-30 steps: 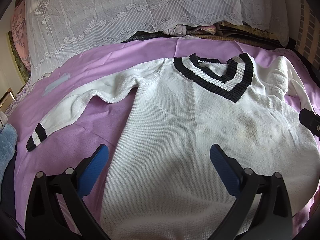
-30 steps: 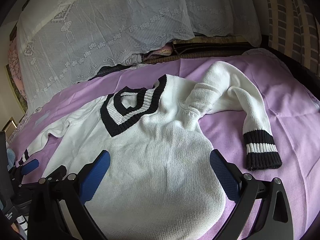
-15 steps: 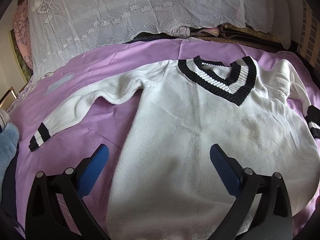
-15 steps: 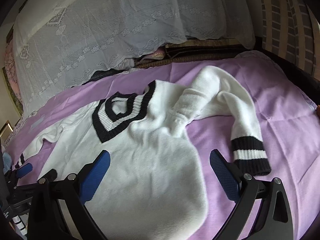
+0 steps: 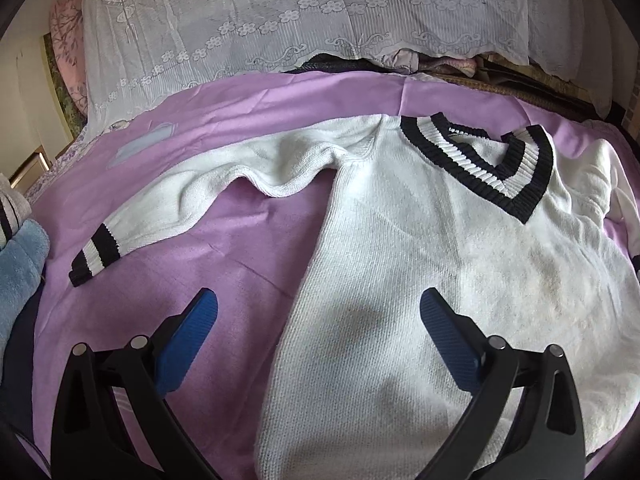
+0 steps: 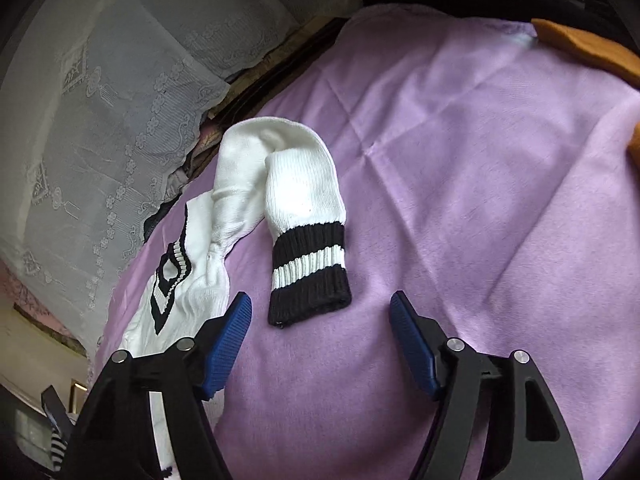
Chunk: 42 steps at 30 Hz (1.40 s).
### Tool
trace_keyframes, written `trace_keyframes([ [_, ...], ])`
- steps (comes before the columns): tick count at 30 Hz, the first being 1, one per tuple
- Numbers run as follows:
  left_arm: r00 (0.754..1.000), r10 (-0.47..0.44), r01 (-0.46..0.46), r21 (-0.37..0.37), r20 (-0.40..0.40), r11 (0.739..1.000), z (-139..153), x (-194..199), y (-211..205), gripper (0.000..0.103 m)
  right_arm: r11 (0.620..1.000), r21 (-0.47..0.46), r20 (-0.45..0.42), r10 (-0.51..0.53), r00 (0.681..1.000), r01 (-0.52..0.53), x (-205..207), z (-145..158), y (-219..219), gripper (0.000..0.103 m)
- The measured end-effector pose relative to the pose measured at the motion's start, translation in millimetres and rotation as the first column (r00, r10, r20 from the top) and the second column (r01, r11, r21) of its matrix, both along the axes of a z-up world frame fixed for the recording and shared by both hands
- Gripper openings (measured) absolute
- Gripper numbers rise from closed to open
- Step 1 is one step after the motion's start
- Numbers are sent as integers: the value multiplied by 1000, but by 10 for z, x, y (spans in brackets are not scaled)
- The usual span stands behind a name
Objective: Fold small clothes
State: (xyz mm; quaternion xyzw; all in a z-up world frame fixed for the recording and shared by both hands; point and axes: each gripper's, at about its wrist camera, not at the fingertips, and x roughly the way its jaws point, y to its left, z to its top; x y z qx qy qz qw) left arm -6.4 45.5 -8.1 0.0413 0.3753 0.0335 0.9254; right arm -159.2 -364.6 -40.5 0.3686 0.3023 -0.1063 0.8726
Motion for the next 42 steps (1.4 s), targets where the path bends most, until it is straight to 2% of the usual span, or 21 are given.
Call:
trace_keyframes([
  [3,1000,0,0,10,4,1000,-9,-9,-10,99,1000,-10,-26,8,1000,-8,226,-12,68,73],
  [4,1000,1,-1,10,2,1000,-12,-8,-11,99,999,-31,-34,7,999,-8,284,-3,85,69],
  [6,1000,2,-2,9,0,1000,-17,-2,-3,99,999,-49,-53,8,999,-10,384,-21,83,33],
  [8,1000,5,-5,8,-1,1000,-18,1,16,99,1000,-14,-38,-13,999,12,394,-6,-45,13],
  [9,1000,9,-9,7,0,1000,-16,0,33,99,999,-35,-26,-30,999,29,395,67,-136,9],
  [11,1000,18,-18,1,2,1000,-8,4,70,99,981,-150,-18,-126,992,122,377,288,-372,9],
  [14,999,37,-37,-5,2,999,4,27,139,99,906,-326,-15,-289,957,268,340,613,-844,9],
  [17,999,48,-48,-9,-5,999,-5,60,174,99,845,-418,-57,-392,918,334,362,739,-1300,9],
  [19,999,49,-49,-6,-15,999,-28,81,173,99,833,-425,-89,-428,900,354,398,708,-1547,9],
  [22,998,49,-49,3,-25,999,-56,96,165,99,865,-399,-180,-398,899,303,520,497,-1799,10],
  [24,998,51,-51,5,-23,999,-57,93,168,99,828,-484,-197,-419,886,284,576,466,-1735,13],
  [25,998,52,-52,4,-20,999,-53,90,175,99,789,-530,-176,-461,870,311,547,503,-1674,27],
  [26,998,53,-53,4,-19,999,-50,89,184,99,748,-561,-141,-508,850,354,483,551,-1604,48],
  [27,998,55,-55,7,-18,998,-50,83,197,99,727,-564,-96,-529,843,392,383,593,-1527,57],
  [28,998,55,-55,9,-21,998,-52,75,213,99,733,-544,-60,-520,852,409,290,635,-1459,59],
  [29,998,51,-51,9,-28,999,-53,61,235,99,764,-508,-36,-481,876,398,205,670,-1374,57],
  [30,998,43,-43,4,-38,999,-59,37,262,99,816,-456,-10,-404,915,355,114,693,-1264,55],
  [32,998,13,-15,-28,-67,999,-84,-47,340,99,930,-329,25,-164,986,163,-20,695,-935,52],
  [34,995,-29,20,-93,-100,995,-114,-168,443,99,971,-233,56,62,996,-47,-150,626,-492,52],
  [37,982,-112,75,-235,-150,969,-137,-364,580,99,940,-159,43,313,949,-303,-238,398,196,52],
  [42,960,-227,149,-389,-164,909,-91,-666,731,99,831,-159,-3,540,842,-533,-257,134,986,53],
])
